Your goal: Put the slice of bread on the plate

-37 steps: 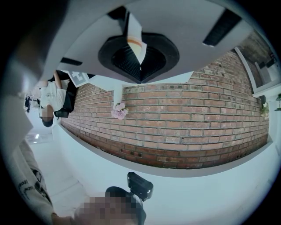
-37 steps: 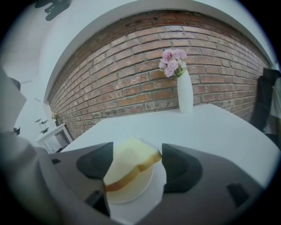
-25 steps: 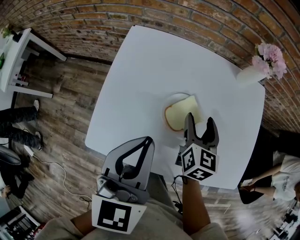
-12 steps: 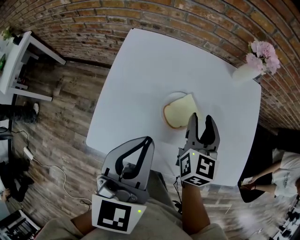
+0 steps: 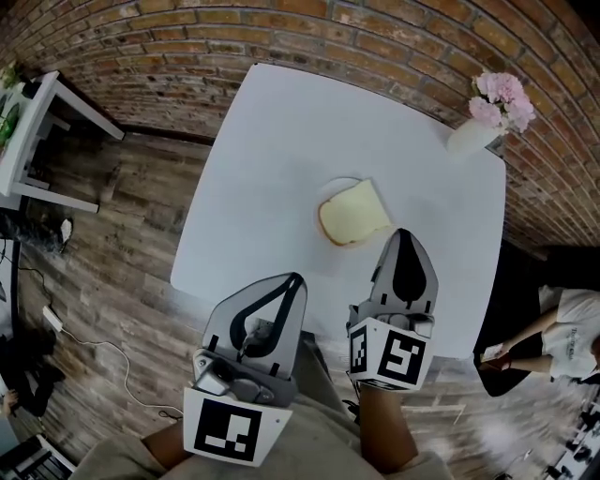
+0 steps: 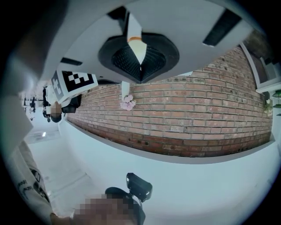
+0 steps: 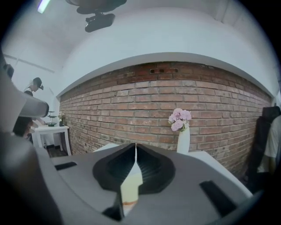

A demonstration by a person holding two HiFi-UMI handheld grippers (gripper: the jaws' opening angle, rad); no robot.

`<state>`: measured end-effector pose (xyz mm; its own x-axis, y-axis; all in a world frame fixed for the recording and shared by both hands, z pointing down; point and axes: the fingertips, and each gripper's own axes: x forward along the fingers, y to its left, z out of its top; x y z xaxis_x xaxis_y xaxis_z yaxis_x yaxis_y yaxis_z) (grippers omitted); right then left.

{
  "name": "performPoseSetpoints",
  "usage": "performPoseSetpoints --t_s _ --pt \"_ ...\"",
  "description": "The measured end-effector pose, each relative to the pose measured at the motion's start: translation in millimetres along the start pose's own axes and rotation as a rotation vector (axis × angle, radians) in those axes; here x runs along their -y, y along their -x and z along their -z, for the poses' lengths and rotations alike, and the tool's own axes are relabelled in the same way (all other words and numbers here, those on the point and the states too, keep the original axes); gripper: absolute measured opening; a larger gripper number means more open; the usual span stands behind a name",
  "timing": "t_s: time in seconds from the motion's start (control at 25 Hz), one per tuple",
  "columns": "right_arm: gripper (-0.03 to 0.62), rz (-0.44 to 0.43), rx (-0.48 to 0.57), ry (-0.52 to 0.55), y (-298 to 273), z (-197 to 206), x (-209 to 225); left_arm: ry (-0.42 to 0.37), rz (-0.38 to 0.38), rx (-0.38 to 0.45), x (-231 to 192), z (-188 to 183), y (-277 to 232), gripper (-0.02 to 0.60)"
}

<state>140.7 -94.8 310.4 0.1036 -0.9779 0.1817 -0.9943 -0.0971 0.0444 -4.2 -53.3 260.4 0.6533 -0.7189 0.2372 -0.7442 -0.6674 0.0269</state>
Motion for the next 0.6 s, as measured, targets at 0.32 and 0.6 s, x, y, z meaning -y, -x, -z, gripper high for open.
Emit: performPoseSetpoints --t_s 0.32,0.6 --pt "0.008 -0.033 0.063 0.049 54 -43 -17 0.005 0.032 0.035 14 -10 21 0.009" --pt "0.008 -0.094 0.121 0.075 103 -80 -39 0.001 0.061 0.073 24 -22 36 0.009"
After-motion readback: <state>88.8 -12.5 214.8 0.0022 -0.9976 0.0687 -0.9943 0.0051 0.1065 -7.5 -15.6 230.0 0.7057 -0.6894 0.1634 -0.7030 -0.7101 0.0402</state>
